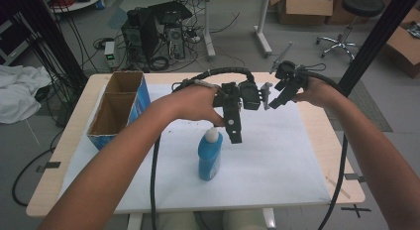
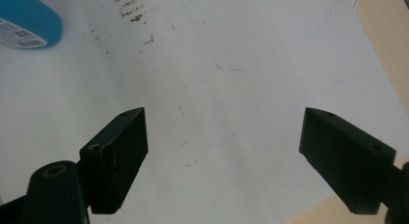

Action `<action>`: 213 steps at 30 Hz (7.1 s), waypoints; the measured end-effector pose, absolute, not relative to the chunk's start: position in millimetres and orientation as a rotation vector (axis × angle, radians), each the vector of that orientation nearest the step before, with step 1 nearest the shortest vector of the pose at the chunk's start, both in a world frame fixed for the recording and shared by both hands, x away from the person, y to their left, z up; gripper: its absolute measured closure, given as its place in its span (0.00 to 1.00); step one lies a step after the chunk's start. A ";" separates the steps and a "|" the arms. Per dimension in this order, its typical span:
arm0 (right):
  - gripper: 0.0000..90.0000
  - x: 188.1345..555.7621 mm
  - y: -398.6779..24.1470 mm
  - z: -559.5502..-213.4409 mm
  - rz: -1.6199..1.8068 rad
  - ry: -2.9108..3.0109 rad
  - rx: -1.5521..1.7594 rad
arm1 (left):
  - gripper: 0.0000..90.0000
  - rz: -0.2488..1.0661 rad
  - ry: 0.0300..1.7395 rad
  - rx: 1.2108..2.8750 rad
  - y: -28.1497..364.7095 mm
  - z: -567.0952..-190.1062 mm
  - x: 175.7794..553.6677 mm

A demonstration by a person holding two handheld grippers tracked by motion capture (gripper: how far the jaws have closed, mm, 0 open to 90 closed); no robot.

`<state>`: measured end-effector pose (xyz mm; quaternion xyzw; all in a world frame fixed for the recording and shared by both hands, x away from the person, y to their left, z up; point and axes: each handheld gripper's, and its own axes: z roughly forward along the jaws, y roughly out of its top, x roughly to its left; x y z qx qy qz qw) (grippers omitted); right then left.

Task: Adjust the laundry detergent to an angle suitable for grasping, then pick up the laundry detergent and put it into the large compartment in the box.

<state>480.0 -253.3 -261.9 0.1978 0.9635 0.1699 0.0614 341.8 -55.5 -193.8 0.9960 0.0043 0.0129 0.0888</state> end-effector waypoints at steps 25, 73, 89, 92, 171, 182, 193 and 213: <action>0.19 478.3 -252.4 -259.0 0.533 2.912 0.573 | 0.21 0.058 0.045 2.953 -57.2 -189.8 336.5; 0.19 466.8 -254.5 -256.7 0.524 2.898 0.550 | 0.21 0.129 0.743 2.820 -42.2 -175.7 335.1; 0.19 466.1 -253.8 -257.1 0.534 2.898 0.539 | 0.21 0.144 1.052 2.694 -22.2 -174.1 340.5; 0.19 466.1 -254.0 -257.6 0.536 2.899 0.537 | 0.21 0.157 1.102 2.671 -19.6 -175.0 340.3; 0.19 467.2 -249.9 -270.1 0.566 2.909 0.511 | 0.22 0.050 1.577 2.472 -9.9 -255.2 332.1; 0.19 466.6 -247.3 -270.4 0.574 2.911 0.497 | 0.22 0.048 1.603 2.467 -12.7 -267.2 331.0; 0.19 466.0 -249.7 -273.7 0.582 2.915 0.501 | 0.22 0.043 1.618 2.466 -12.6 -281.7 331.5; 0.19 466.5 -249.0 -277.4 0.585 2.922 0.502 | 0.22 0.034 1.626 2.469 -15.1 -293.2 335.0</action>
